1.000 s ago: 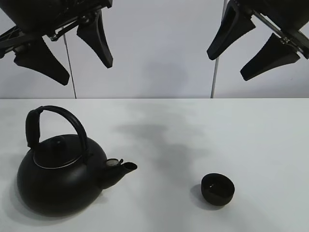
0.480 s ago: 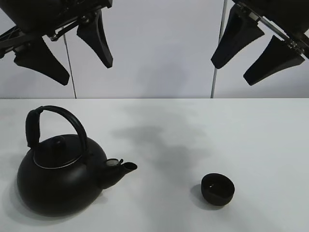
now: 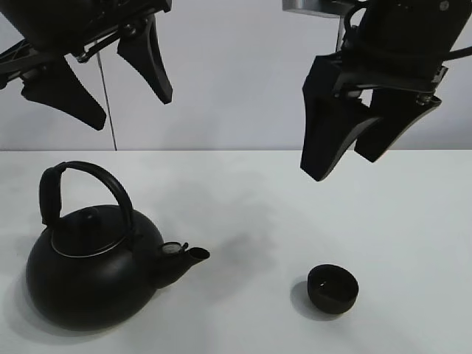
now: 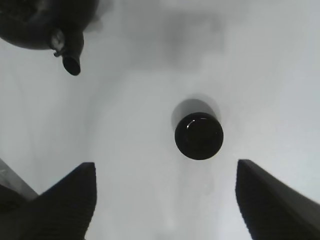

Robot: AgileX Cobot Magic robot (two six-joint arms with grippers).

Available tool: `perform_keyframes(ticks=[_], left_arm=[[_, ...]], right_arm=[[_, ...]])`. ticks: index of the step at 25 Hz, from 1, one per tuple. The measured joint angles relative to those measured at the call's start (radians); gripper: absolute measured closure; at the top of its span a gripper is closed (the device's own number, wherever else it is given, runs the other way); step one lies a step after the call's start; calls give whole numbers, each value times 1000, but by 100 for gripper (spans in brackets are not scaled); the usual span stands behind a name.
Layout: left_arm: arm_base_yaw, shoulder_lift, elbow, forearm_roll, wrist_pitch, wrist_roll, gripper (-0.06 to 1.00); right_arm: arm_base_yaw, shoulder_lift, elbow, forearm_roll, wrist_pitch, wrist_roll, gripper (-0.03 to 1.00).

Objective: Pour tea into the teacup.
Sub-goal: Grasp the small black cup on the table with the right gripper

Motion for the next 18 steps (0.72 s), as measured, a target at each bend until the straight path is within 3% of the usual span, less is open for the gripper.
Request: perform_keyframes(ticks=[5, 18], left_arm=[[0, 0, 0, 0, 0, 0, 41], [0, 0, 0, 0, 0, 0, 41]], right_arm=[[71, 0, 0, -130, -17, 86, 36], [73, 109, 1, -131, -17, 95, 36]])
